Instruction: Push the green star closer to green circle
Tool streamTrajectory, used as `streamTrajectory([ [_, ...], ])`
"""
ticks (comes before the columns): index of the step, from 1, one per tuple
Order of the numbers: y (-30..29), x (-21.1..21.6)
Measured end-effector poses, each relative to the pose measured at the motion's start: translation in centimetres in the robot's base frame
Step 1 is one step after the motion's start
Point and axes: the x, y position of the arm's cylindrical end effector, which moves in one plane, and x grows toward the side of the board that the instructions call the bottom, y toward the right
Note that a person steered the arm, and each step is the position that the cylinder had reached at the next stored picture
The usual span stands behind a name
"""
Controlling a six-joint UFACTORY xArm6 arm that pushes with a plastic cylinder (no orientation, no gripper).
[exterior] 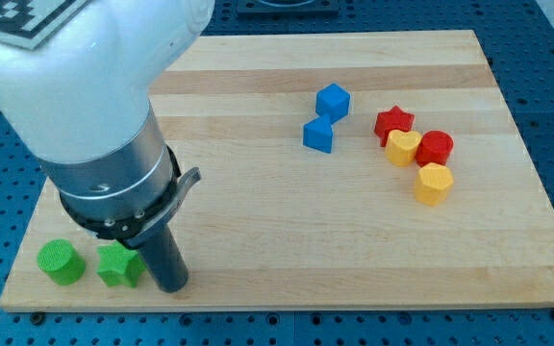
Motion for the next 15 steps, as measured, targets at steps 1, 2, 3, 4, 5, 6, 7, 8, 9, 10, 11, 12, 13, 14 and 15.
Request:
streamTrajectory([
  [1, -1.2, 0.1],
  [2, -2.9, -0.1],
  [3, -4.1, -0.1],
  [4, -4.5, -0.1],
  [5, -4.5, -0.9],
  [6, -4.5, -3.5],
  [7, -4.5, -3.6],
  [8, -4.5, -5.5],
  [9, -4.5, -7.8],
  [10, -5.7, -8.4],
  [11, -8.0, -8.4],
  [12, -8.2, -8.3],
  [13, -8.2, -7.1],
  [14, -8.2, -6.4],
  [15, -8.2, -6.2],
])
